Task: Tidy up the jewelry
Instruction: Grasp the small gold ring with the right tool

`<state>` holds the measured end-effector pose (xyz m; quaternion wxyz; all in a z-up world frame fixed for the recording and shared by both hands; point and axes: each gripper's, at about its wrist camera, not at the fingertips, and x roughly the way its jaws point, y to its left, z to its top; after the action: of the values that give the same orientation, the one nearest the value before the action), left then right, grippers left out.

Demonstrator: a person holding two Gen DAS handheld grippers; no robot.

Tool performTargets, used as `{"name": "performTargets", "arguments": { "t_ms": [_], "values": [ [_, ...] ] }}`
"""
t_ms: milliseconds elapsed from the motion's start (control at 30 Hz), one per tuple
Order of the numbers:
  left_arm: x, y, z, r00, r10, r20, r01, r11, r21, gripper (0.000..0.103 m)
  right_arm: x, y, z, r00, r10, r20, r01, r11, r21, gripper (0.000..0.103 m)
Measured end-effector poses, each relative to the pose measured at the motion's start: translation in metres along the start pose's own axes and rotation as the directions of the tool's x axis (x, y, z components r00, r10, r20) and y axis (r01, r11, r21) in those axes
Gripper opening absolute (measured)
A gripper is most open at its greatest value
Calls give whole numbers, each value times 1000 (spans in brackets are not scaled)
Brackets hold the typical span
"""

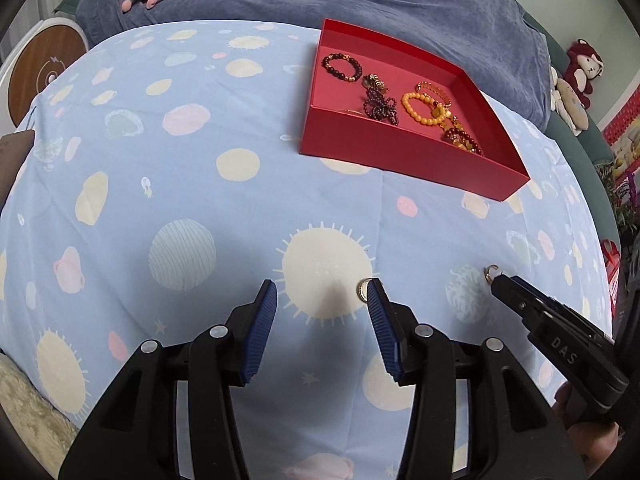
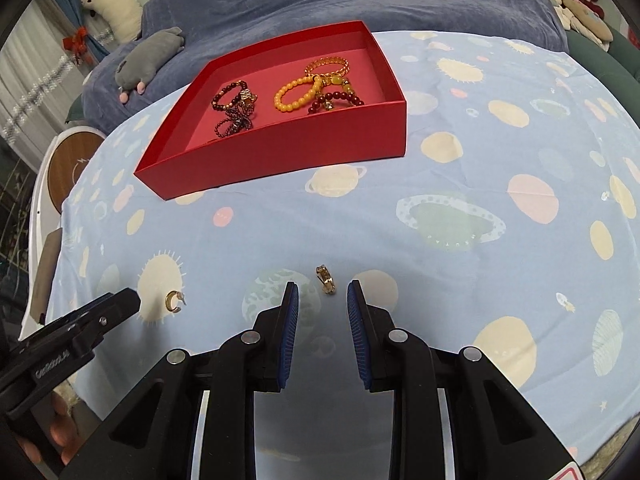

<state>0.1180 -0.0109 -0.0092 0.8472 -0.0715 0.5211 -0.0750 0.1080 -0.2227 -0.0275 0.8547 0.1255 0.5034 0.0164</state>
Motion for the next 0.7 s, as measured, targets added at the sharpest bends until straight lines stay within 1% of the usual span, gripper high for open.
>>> {"name": "performTargets", "arguments": {
  "t_ms": [167, 200, 233, 267, 300, 333, 367, 500, 633, 700],
  "values": [
    [3, 0, -4, 1000, -9, -11, 9, 1000, -10, 45, 8, 2, 4, 1000, -7, -3, 7, 1000, -4, 26],
    [3, 0, -5, 1000, -9, -13, 9, 1000, -10, 45, 10, 2, 5, 1000, -11, -5, 11, 1000, -5, 24],
    [4, 0, -5, 1000, -11, -16, 11, 1000, -10, 45, 11, 2, 5, 1000, -9, -9, 9, 1000, -4, 22],
    [5, -1, -5, 1000, -12, -17, 12, 1000, -7, 45, 12, 1, 5, 1000, -2, -14, 2, 1000, -2, 17],
    [5, -2, -6, 1000, -12, -18, 12, 1000, -4, 45, 12, 2, 5, 1000, 0, -16, 0, 1000, -5, 10],
    [6, -3, -6, 1000, -14, -20, 14, 1000, -2, 45, 12, 2, 5, 1000, 3, -17, -3, 1000, -11, 6],
    [7, -4, -6, 1000, -17, -22, 17, 1000, -1, 45, 12, 3, 4, 1000, 3, -16, -3, 1000, -18, 5],
    [11, -10, -9, 999, -24, -33, 25, 1000, 12, 45, 4, 6, 2, 1000, 10, -3, -10, 999, -31, 5],
    [18, -17, -10, 999, -23, -38, 24, 999, 24, 45, -4, 5, -2, 1000, 30, 5, -30, 1000, -9, 5],
    [20, -20, -9, 999, -19, -27, 20, 999, 30, 45, -7, 4, -3, 999, 35, 4, -35, 999, 5, 5]
  ]
}}
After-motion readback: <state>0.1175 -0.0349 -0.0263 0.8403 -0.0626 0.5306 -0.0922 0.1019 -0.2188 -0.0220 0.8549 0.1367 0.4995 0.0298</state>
